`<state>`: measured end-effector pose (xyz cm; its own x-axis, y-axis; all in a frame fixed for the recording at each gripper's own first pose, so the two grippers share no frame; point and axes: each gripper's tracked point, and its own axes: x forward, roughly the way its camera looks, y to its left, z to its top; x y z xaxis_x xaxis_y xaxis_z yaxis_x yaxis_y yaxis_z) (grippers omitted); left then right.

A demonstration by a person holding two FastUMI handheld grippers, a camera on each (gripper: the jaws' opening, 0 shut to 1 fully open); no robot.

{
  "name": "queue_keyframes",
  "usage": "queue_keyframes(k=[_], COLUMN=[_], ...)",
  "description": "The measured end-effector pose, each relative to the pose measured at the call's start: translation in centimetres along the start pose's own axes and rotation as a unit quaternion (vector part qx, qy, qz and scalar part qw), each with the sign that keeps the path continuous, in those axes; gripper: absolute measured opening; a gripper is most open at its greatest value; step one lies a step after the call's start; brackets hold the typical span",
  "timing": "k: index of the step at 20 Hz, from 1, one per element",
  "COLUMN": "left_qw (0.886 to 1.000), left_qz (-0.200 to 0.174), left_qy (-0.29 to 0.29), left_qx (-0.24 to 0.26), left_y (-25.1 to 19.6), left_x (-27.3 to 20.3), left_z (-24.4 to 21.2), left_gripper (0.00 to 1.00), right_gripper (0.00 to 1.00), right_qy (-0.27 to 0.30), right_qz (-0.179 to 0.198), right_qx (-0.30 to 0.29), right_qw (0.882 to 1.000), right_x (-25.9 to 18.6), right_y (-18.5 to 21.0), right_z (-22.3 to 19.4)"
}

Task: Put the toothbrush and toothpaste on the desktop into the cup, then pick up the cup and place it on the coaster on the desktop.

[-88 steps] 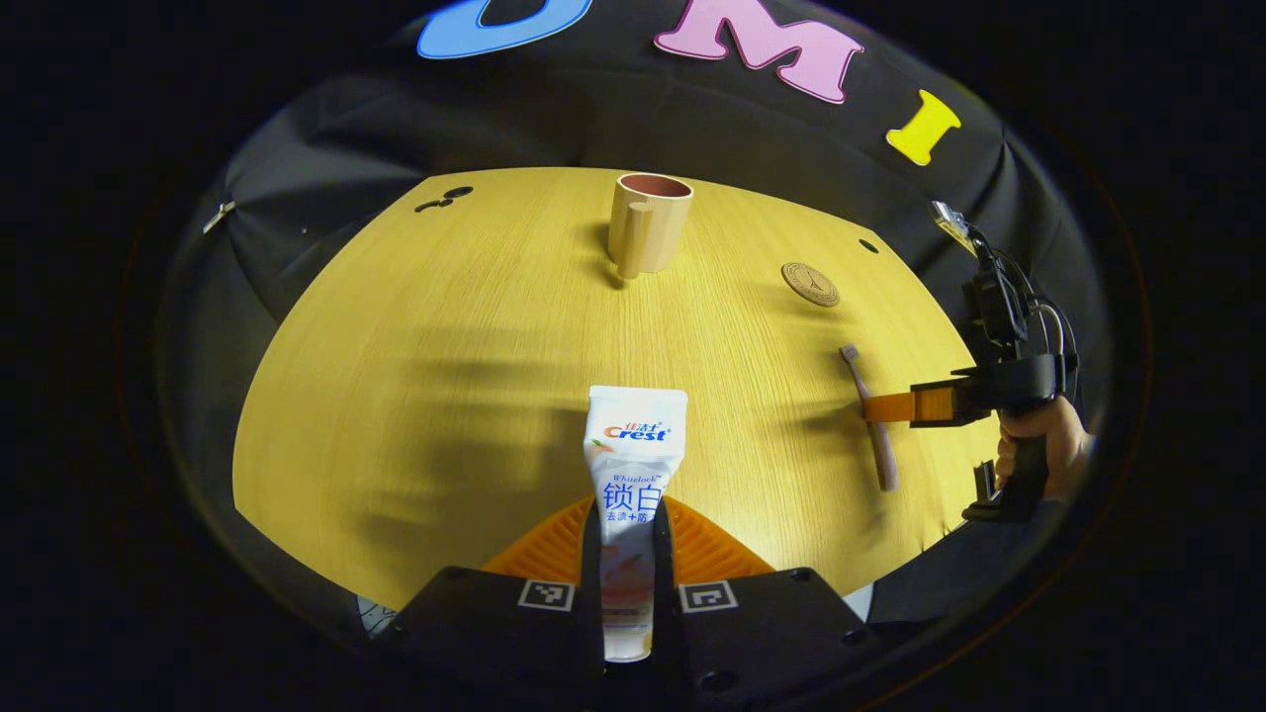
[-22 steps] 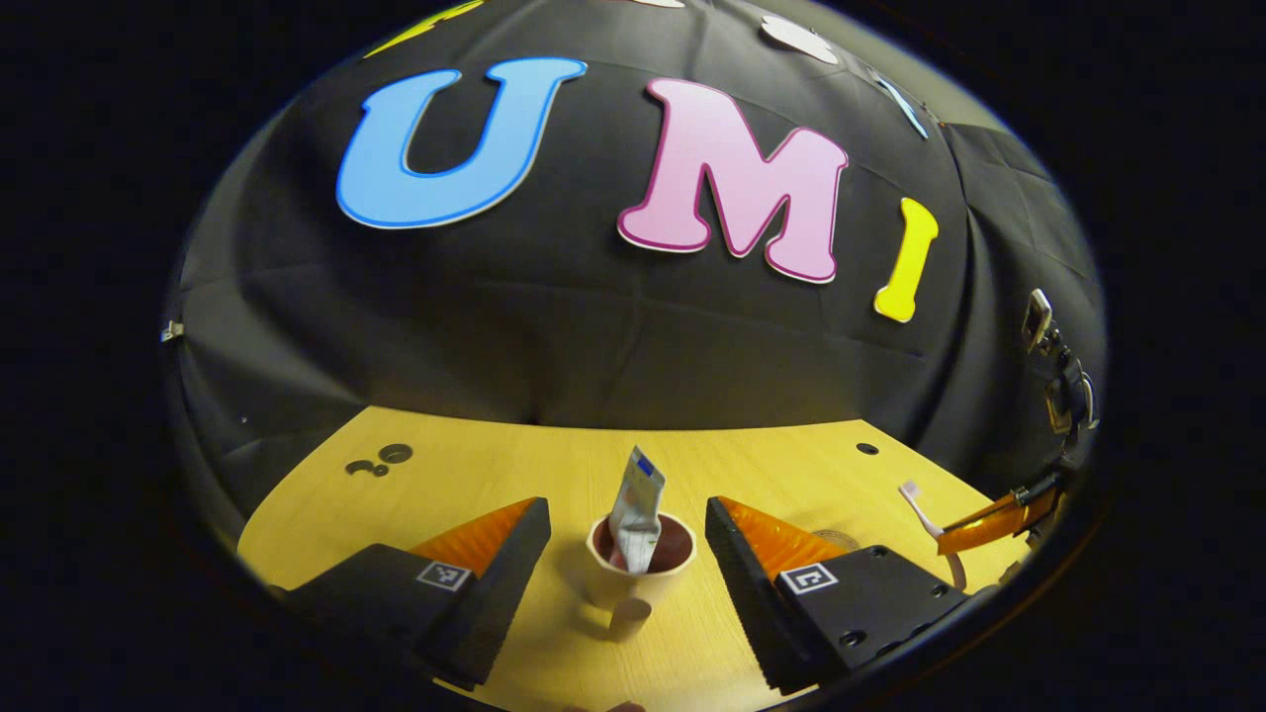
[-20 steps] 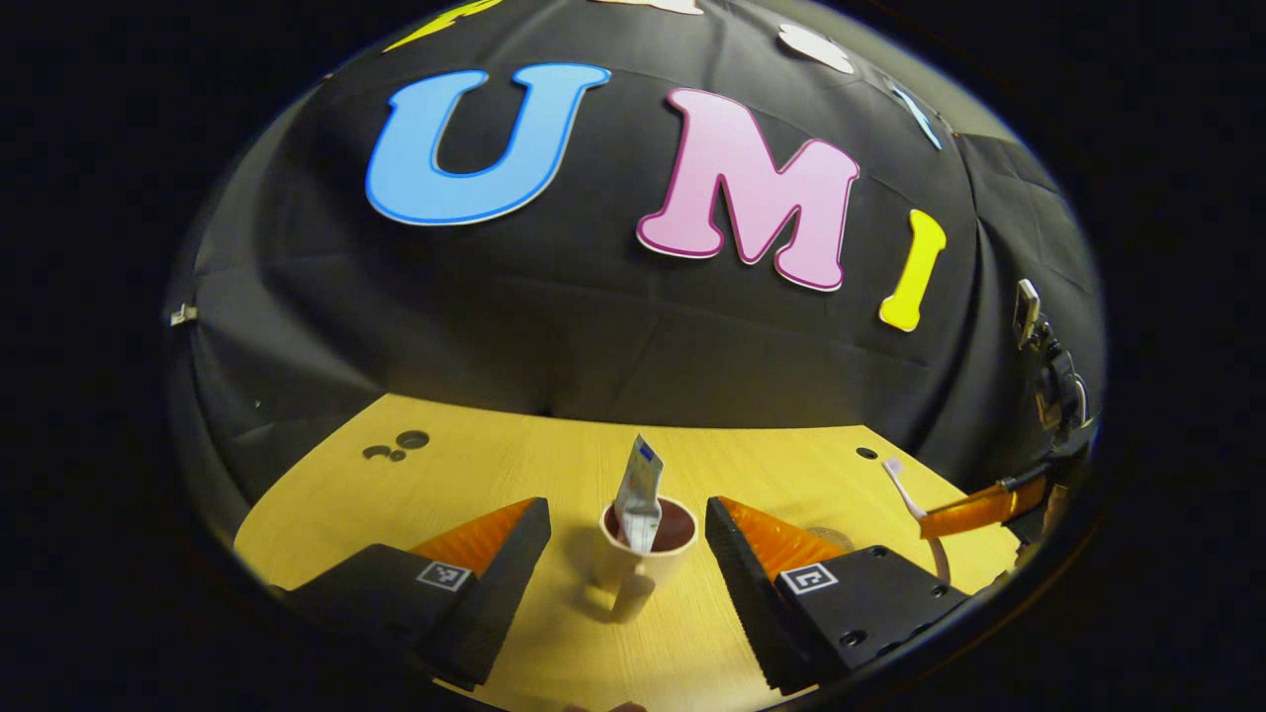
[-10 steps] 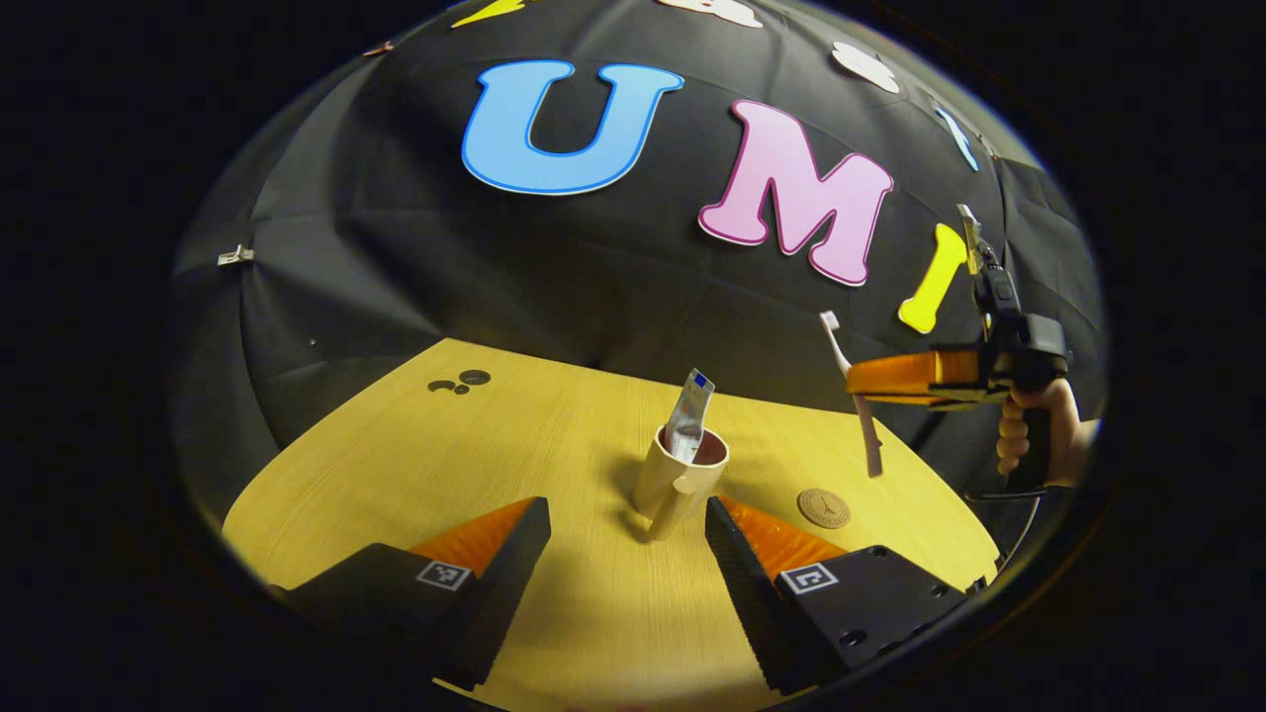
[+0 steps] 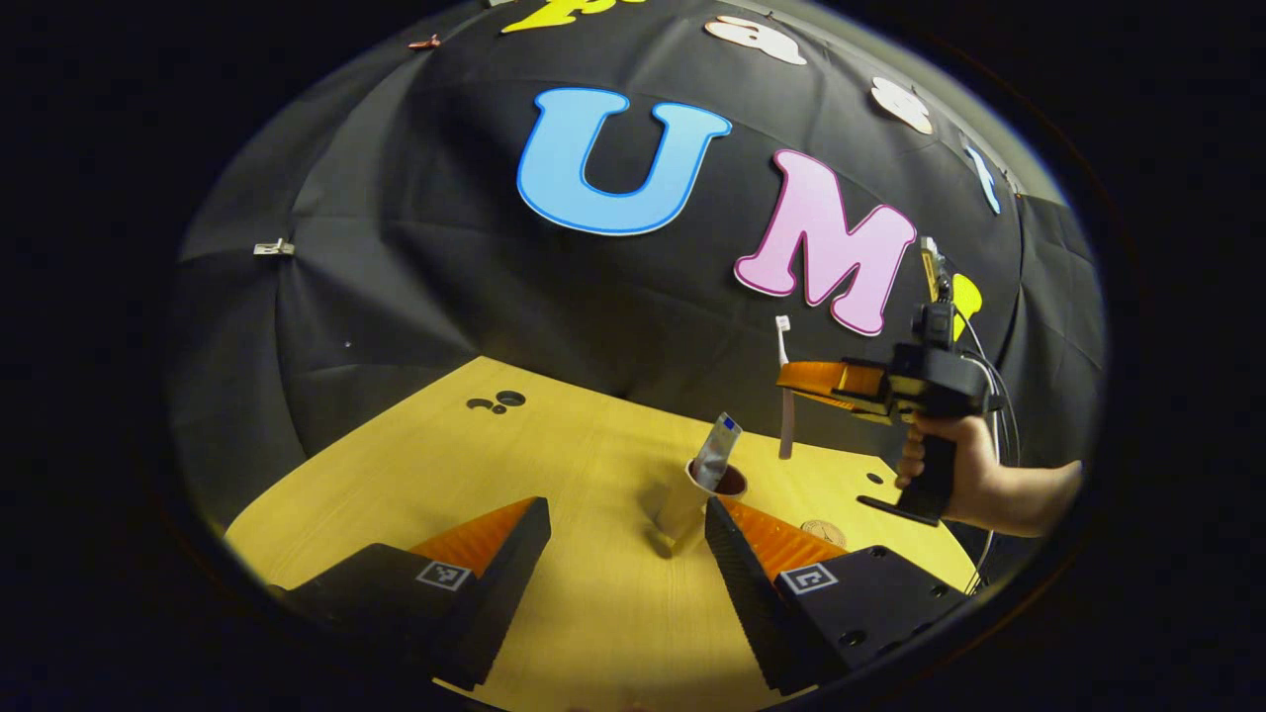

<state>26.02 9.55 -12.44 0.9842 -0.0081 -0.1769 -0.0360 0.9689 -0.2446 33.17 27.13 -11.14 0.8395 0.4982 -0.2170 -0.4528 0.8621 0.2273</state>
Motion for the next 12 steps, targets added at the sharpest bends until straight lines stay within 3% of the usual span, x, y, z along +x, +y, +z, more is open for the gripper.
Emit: queue_keyframes(k=[6, 12], left_qw=[0.999, 0.999], left_qz=[0.029, 0.031], left_qy=[0.001, 0.011], left_qx=[0.022, 0.035], left_y=[3.4, 3.2], left_x=[-1.6, -1.6], left_z=[0.4, -0.7], left_gripper=[0.97, 0.97], right_gripper=[0.06, 0.08], right_qy=[0.009, 0.01], right_qz=[-0.021, -0.037], right_qx=[0.012, 0.012], right_qw=[1.0, 0.999], right_x=[2.7, 2.7], right_y=[-0.8, -1.3], right_z=[-3.9, -6.7])
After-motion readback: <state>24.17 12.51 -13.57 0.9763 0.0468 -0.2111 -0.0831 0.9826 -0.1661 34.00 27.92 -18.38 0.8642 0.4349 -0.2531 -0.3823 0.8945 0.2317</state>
